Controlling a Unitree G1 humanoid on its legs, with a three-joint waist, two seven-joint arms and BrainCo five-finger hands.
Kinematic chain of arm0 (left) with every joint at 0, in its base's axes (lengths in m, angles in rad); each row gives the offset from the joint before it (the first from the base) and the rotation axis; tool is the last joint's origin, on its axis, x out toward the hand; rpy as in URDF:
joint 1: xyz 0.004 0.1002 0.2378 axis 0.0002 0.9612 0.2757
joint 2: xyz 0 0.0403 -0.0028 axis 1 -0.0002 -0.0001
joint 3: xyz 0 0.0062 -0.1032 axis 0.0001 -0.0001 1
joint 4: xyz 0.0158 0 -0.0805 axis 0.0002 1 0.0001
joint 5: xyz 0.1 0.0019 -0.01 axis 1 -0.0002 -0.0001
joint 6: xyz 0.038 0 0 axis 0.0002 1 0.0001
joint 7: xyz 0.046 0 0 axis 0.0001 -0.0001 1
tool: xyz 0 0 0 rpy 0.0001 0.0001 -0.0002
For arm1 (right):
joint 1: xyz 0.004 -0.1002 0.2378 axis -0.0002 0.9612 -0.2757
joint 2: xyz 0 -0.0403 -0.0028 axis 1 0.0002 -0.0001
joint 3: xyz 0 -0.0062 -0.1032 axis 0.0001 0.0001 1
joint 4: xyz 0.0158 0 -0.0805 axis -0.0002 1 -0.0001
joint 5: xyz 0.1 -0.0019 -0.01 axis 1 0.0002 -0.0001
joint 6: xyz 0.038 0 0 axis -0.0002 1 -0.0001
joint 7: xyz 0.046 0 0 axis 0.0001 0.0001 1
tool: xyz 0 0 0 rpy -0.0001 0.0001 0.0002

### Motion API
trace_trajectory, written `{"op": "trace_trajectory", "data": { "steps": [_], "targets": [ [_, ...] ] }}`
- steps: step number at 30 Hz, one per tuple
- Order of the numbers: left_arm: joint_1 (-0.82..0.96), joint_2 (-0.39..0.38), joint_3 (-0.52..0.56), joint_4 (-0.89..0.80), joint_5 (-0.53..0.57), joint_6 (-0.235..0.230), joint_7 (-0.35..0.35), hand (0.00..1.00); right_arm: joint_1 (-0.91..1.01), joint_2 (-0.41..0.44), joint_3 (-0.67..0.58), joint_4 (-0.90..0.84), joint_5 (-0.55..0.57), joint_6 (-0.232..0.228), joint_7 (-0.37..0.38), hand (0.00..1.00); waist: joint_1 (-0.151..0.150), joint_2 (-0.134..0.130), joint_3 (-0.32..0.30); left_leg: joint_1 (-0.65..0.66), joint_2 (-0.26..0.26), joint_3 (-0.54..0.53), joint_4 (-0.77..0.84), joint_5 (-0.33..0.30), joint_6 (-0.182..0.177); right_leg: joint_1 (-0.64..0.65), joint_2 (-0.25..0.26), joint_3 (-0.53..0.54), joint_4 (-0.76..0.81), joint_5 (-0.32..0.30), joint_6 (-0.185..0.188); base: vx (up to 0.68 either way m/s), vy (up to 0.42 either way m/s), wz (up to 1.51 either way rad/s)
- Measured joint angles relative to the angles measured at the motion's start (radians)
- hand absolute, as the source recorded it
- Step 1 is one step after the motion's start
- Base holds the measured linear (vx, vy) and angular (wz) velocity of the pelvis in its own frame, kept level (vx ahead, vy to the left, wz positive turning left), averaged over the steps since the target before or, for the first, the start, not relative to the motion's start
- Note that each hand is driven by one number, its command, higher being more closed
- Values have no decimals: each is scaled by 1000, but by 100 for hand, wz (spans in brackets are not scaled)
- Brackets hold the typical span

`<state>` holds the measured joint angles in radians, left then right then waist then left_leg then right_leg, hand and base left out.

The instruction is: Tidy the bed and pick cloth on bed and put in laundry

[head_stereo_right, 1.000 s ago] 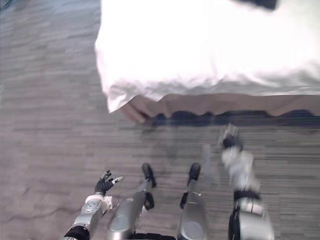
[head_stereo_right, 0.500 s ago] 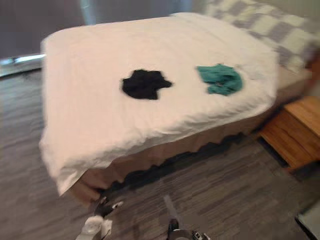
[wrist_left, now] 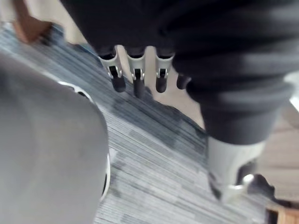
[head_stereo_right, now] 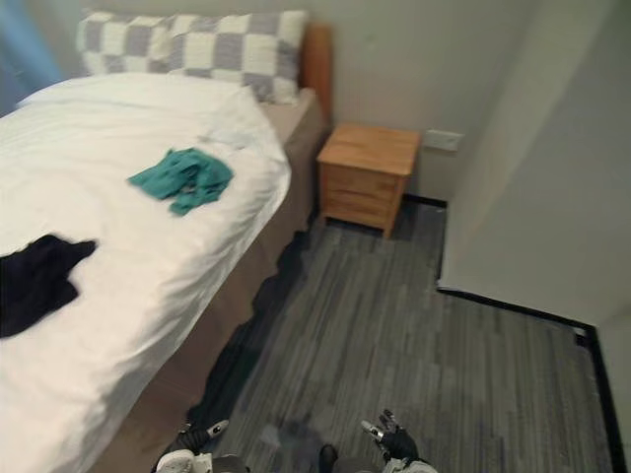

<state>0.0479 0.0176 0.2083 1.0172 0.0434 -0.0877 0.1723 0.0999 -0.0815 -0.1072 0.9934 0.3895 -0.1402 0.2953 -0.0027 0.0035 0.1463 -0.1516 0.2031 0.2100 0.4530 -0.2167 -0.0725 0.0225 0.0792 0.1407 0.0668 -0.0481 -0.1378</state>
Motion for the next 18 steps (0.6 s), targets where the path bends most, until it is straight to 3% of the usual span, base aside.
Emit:
{"op": "trace_trajectory", "data": {
  "steps": [2,4,5,7,8,9,10,11,12,13,16,17,18],
  "targets": [
    [-10,-1,-5,-6,-6,-17,1,0,-6,-6,37,0,-1,-6,1,0,2,-1,2,-28,-28,-22,-101,41,4,-1,-17,33,3,-15,24,185,218,-73],
    [-12,-11,-17,-3,-10,-24,1,0,-7,-24,67,0,-9,-8,1,0,2,15,-3,-13,-30,-31,-218,98,-1,-5,-19,50,43,-59,55,162,213,-41],
    [-12,-14,-34,-2,-15,-35,2,0,-9,-32,77,3,-29,-8,0,0,4,30,-8,5,-29,-25,-234,158,-21,-3,-21,50,76,-89,72,204,248,-20],
    [-18,-1,-100,-5,-31,-58,2,0,-9,-12,85,7,-47,-8,5,0,3,-11,-34,27,-91,15,-237,124,16,-18,-96,9,173,-145,139,346,324,-22],
    [-27,2,-137,-5,-31,-61,1,0,-15,-3,82,10,-57,-8,11,0,15,-34,-34,75,-121,46,-268,105,26,-77,-127,-28,332,-179,173,342,260,-42],
    [-30,3,-153,-3,-31,-61,2,0,-22,0,81,10,-59,-8,11,0,14,-44,-31,110,-129,58,-292,101,28,-110,-135,-51,424,-174,181,311,233,-53],
    [-26,10,-195,-1,-26,-61,2,0,-38,-1,80,7,-65,-11,15,0,11,-29,-18,178,-144,68,-339,96,34,-196,-164,-119,632,-122,234,254,174,-32],
    [-30,17,-228,16,-26,-61,1,0,-60,-5,76,17,-69,-14,18,0,1,-32,-7,240,-151,77,-366,86,42,-239,-184,-161,761,-124,234,266,153,-15],
    [-33,24,-243,29,-26,-59,1,0,-59,-8,75,31,-75,-16,20,0,-7,-34,0,271,-149,80,-370,77,49,-250,-192,-194,786,-141,230,225,87,0],
    [-36,29,-247,36,-26,-58,1,0,-60,-8,74,43,-77,-18,21,0,-10,-34,1,284,-144,83,-368,71,56,-252,-194,-215,772,-154,224,286,17,14],
    [-42,55,-240,53,-25,-52,-2,0,-64,-10,70,49,-78,-28,30,0,-13,-29,3,314,-101,81,-362,48,28,-270,-171,-315,472,-151,192,357,-62,10],
    [-55,67,-224,67,-24,-48,-4,0,-75,-13,62,46,-77,-32,30,0,-15,-16,26,326,-68,77,-365,40,16,-268,-143,-334,255,-69,166,564,-192,8],
    [-57,72,-218,68,-22,-41,-8,0,-79,-13,55,45,-76,-33,27,0,-16,-10,35,332,-50,76,-365,28,-4,-269,-129,-328,123,16,169,583,-217,9]
  ]
}}
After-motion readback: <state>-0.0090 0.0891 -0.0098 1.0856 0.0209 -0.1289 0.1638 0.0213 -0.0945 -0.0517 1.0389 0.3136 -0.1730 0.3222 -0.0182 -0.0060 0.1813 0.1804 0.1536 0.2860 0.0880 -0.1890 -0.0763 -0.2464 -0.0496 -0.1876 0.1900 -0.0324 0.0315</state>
